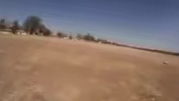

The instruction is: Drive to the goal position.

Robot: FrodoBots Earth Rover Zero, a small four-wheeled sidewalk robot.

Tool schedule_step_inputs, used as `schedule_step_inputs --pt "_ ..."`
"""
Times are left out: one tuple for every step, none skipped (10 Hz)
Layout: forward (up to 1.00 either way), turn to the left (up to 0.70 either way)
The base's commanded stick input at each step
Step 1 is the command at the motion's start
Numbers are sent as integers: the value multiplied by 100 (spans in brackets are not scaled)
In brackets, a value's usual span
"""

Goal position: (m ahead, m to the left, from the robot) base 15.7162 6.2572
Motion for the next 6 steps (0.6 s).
schedule_step_inputs --pt "70 0" --pt "70 0" --pt "70 0" --pt "70 0" --pt "70 0" --pt "70 0"
